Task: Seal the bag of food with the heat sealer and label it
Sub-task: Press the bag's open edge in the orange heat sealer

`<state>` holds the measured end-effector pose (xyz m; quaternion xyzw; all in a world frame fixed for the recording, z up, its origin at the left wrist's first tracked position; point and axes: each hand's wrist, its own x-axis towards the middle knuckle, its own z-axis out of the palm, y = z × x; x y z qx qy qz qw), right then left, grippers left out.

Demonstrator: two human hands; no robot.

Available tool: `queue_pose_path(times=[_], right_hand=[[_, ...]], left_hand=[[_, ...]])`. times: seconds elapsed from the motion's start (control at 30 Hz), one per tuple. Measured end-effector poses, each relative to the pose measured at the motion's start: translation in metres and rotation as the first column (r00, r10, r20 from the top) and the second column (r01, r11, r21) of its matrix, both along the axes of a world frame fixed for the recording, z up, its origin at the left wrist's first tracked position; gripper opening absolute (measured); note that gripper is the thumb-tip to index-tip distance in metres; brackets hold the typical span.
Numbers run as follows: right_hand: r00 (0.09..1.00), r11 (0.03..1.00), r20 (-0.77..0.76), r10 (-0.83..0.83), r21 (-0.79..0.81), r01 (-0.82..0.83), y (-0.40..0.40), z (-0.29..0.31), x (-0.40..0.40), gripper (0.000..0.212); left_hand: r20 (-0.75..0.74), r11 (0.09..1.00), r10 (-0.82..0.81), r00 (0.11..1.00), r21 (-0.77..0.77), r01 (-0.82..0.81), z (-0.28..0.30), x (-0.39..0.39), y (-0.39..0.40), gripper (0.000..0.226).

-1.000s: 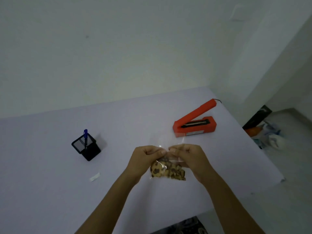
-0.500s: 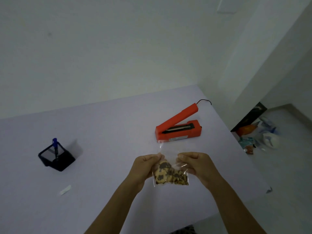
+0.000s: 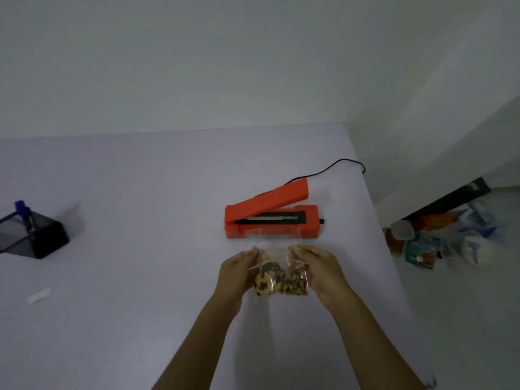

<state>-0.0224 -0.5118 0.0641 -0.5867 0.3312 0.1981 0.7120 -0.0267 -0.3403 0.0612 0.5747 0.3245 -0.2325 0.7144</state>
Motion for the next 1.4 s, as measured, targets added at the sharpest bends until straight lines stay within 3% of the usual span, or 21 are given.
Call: queue_pose_path(times=[0.3, 0.73, 1.1, 1.4], right_hand=[[0.999, 1.0, -0.034, 0.0, -0.014, 0.0, -0.004, -0.018, 0.035, 0.017], [0.994, 0.998, -0.082, -0.07, -0.01, 0.07, 0.009, -0.024, 0.049, 0.014], [0.99, 0.994, -0.1, -0.102, -0.058, 0.096, 0.011, -0.023, 0.049, 0.005], [0.99, 0.991, -0.089, -0.108, -0.085, 0.101, 0.018, -0.022, 0.049, 0.008]], left_hand=[[-0.027, 0.988, 0.083, 0.996, 0.134, -0.079, -0.014, 0.031, -0.014, 0.026], [-0.047, 0.992, 0.095, 0.994, 0.093, -0.091, -0.021, 0.043, -0.013, 0.036], [0.032, 0.987, 0.067, 0.997, 0.142, -0.071, -0.023, 0.046, -0.014, 0.024], [0.012, 0.981, 0.114, 0.993, 0.155, -0.114, -0.022, 0.045, -0.016, 0.028]])
